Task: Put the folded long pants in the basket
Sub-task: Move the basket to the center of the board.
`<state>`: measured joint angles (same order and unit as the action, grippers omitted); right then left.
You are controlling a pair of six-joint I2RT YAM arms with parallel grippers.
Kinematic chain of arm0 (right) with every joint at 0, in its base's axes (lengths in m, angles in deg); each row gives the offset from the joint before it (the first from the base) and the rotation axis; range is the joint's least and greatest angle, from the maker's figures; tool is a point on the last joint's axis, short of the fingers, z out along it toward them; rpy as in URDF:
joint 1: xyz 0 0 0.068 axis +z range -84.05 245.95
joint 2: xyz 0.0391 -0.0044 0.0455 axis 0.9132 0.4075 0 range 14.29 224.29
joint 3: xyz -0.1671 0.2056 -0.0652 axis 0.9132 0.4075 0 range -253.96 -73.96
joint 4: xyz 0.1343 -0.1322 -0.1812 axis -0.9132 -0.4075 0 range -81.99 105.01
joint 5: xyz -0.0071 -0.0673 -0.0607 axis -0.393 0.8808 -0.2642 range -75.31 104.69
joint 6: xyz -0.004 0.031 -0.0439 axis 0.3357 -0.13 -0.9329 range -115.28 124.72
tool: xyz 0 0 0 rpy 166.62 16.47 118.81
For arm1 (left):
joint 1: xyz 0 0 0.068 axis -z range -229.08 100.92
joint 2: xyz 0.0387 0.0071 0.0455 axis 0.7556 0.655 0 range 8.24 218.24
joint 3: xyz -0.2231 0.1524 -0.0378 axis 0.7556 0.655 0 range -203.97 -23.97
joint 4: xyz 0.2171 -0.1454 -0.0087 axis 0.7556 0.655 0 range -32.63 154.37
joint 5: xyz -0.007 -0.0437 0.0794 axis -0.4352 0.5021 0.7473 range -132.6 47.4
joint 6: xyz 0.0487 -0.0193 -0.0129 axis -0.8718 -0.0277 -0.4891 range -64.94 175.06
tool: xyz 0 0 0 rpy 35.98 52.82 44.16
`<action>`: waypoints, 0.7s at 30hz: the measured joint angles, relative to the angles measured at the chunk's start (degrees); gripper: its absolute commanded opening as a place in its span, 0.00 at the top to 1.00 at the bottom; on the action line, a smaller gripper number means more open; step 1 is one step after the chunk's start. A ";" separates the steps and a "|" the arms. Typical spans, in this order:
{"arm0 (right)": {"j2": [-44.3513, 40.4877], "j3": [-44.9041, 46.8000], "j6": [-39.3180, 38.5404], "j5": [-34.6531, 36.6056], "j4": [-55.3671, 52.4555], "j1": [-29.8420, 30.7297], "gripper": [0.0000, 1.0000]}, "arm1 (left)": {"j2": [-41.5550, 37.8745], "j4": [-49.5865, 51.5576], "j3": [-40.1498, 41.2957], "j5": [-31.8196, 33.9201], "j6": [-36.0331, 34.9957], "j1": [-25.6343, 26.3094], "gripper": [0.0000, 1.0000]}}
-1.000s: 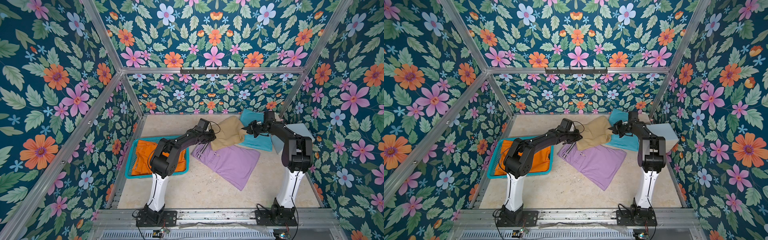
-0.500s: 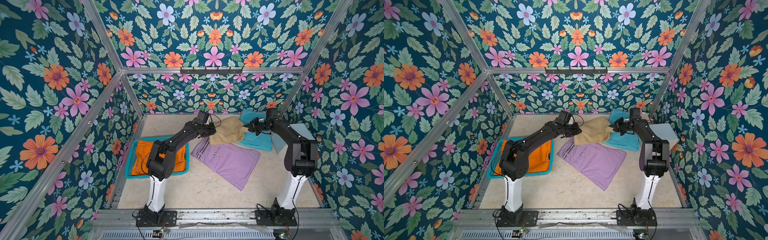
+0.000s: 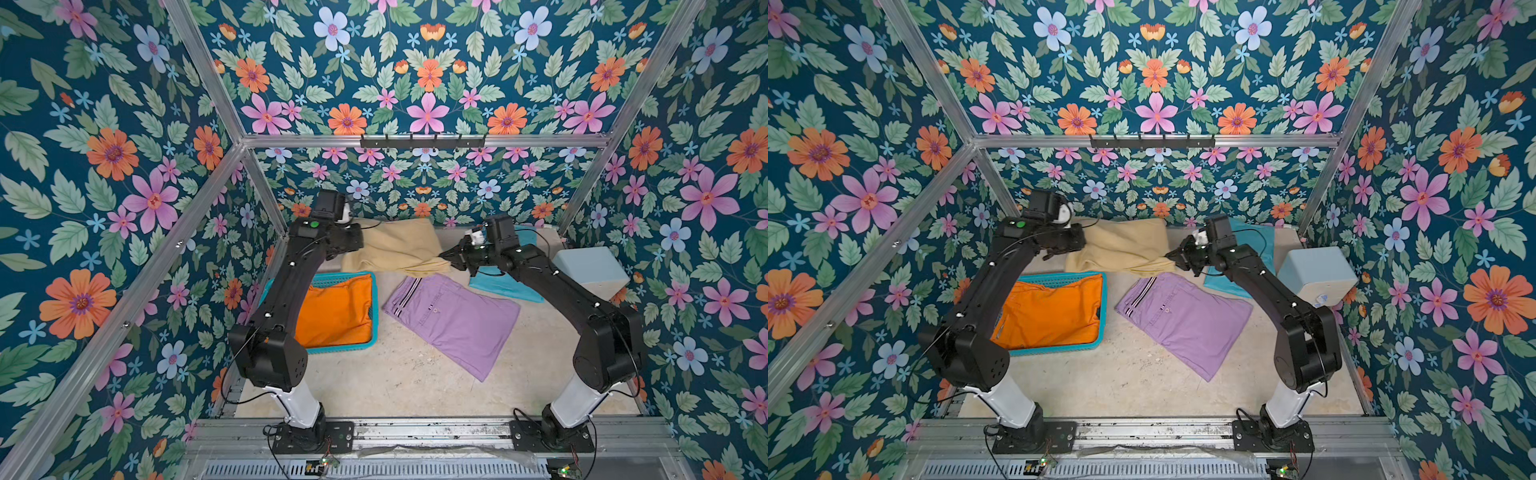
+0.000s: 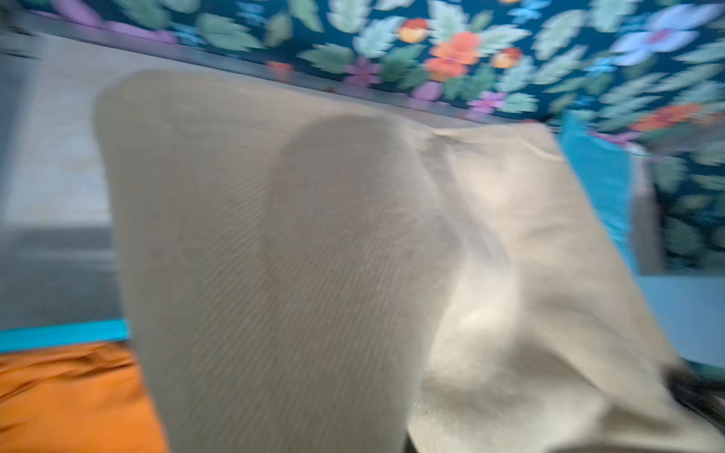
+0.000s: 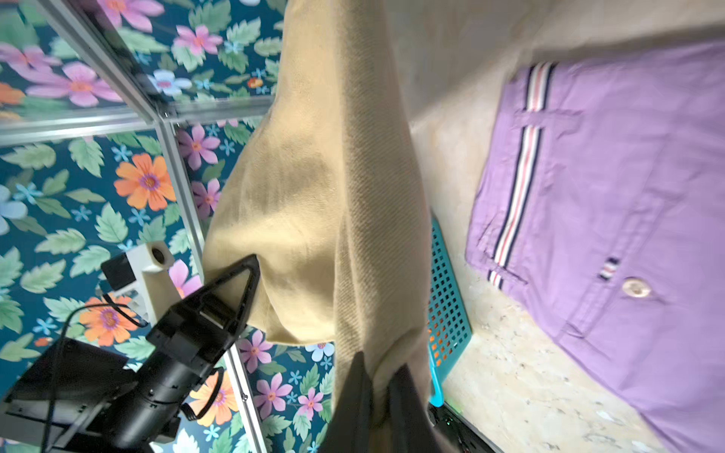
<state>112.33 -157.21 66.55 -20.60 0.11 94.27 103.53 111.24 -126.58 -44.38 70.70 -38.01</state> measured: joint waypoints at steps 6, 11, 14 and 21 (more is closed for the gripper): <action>5.14 -0.85 3.17 12.09 5.44 17.09 1.00 | -2.03 4.00 11.04 16.83 -8.59 -8.13 1.00; 13.42 -3.54 2.56 18.38 5.38 25.27 1.00 | -2.56 0.81 20.15 23.15 -11.47 -12.81 1.00; 16.17 -2.27 2.82 19.19 7.17 27.67 1.00 | -3.93 -1.57 23.67 24.72 -12.11 -13.73 1.00; 16.74 -1.84 3.23 21.46 8.41 30.69 1.00 | -5.62 -3.26 24.41 25.94 -13.03 -13.97 1.00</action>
<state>129.07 -159.04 69.78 0.87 8.53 124.95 97.91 107.98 -102.16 -18.44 57.67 -51.98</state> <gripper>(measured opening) 0.102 0.169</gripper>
